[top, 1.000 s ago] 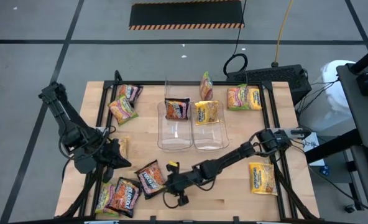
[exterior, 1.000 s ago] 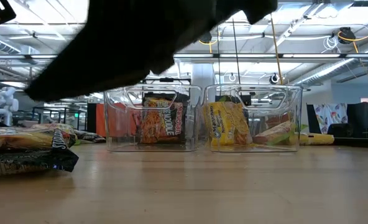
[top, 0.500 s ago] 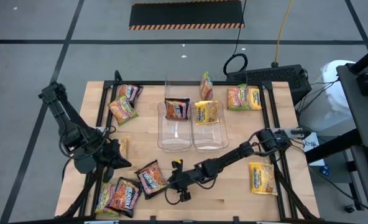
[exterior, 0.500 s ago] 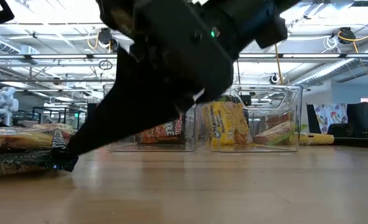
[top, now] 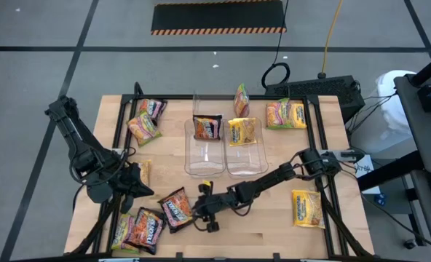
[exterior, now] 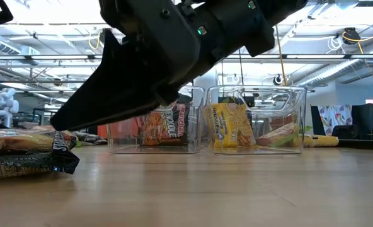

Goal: Sort Maruchan noodles
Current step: Put the black noodle pack into the left transparent bin

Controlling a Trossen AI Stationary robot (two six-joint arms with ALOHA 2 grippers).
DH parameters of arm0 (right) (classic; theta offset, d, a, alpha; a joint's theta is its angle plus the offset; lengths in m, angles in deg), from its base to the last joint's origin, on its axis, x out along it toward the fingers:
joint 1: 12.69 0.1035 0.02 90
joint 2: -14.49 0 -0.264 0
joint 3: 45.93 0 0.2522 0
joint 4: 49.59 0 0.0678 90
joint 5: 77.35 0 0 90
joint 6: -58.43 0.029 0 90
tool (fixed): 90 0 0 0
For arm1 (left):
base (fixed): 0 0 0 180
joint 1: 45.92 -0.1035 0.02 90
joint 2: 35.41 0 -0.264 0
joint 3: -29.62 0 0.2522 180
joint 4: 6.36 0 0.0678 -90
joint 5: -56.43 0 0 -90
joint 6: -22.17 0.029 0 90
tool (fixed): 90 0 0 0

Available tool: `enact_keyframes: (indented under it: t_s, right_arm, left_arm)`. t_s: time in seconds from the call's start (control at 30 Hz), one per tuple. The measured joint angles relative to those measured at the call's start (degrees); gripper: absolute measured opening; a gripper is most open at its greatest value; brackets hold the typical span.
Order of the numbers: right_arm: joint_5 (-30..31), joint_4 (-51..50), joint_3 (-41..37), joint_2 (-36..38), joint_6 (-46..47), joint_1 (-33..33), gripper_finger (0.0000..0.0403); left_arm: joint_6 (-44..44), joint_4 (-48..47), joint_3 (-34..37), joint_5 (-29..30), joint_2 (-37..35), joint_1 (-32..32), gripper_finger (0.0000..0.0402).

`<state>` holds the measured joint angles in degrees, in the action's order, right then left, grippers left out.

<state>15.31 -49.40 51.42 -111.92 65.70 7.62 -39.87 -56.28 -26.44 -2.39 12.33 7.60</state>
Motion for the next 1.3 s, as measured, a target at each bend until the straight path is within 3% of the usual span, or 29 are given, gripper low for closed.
enact_keyframes:
  t_s: [0.23,0.6,0.87,1.07,1.3]
  right_arm:
    - [-4.5,-0.6,0.0,0.0,5.3,0.5,0.0137]
    - [-4.1,3.0,0.0,-4.5,3.4,0.8,0.0137]
    - [-1.8,4.4,0.0,-4.8,0.9,0.7,0.0137]
    - [4.9,3.6,0.0,-4.8,0.6,0.7,0.0135]
    - [5.0,3.4,0.0,-4.8,0.6,0.4,0.0098]
  left_arm:
    - [0.0,0.0,0.0,-0.1,0.0,0.0,0.0002]
    - [0.0,0.7,0.0,-0.1,0.0,0.0,0.0006]
    - [0.5,3.0,0.0,-0.1,0.0,0.0,0.0007]
    - [0.5,3.3,0.0,-0.1,0.0,0.0,0.0007]
    - [0.4,3.4,0.0,-0.1,0.0,0.0,0.0007]
